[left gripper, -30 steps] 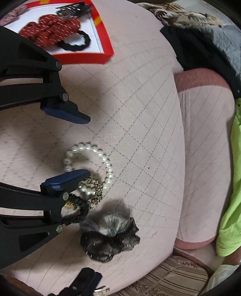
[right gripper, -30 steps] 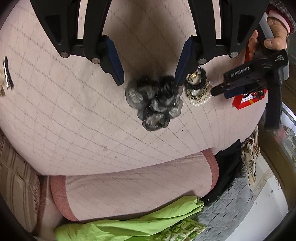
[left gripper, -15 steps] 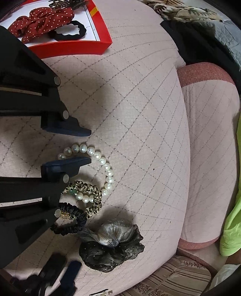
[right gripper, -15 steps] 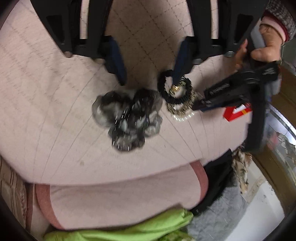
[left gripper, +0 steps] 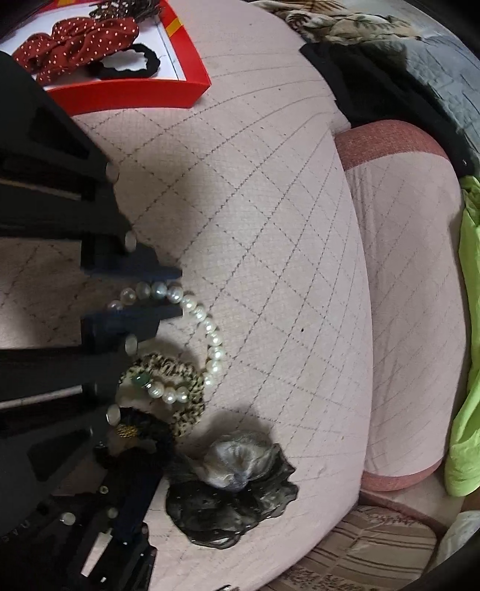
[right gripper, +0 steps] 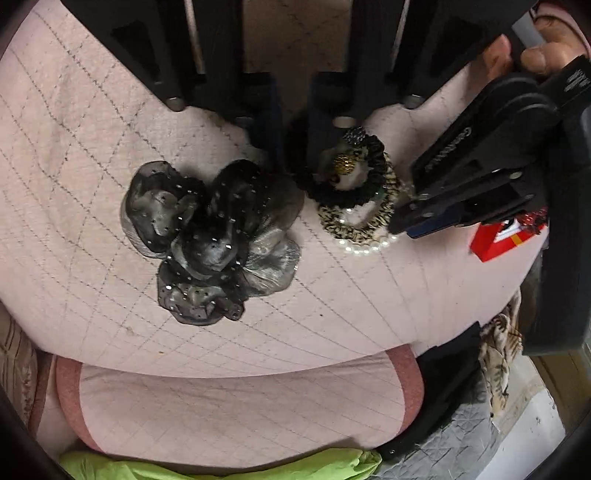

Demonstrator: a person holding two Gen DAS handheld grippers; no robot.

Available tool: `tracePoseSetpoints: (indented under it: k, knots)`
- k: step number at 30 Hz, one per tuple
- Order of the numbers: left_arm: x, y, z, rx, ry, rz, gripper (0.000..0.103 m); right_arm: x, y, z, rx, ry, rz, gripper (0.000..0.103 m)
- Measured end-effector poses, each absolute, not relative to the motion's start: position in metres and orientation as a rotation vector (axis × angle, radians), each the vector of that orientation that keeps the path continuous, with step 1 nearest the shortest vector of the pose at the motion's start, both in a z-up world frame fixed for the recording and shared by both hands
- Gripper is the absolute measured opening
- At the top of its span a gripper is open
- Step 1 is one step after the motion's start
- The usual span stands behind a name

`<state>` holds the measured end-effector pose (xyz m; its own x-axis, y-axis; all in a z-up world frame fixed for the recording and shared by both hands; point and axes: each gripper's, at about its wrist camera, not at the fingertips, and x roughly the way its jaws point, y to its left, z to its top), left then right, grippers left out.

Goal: Organize jewelry
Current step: 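Grasp the pearl bracelet with the left tool while the right grasps the black hair tie, then carry the pearl bracelet and black hair tie into the tray and open both tools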

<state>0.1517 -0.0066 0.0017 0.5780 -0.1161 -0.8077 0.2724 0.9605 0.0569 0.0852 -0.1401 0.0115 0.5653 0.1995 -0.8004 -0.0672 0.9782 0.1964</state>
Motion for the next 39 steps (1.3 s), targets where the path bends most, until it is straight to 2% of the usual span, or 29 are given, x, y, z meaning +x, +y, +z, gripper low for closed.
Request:
tracePoseSetpoints:
  k: [12,26,39]
  knots:
    - [0.099,0.019,0.015,0.132,0.969,-0.209,0.009,0.019,-0.174,0.023,0.158,0.976,0.133,0.009]
    - [-0.005,0.053,0.095,0.008,0.835,-0.244,0.009,-0.054,-0.181,0.070,0.199,0.873,0.139,0.009]
    - [-0.070,0.093,0.139,-0.010,0.733,-0.186,0.009,-0.092,-0.155,0.106,0.158,0.796,0.180,0.009]
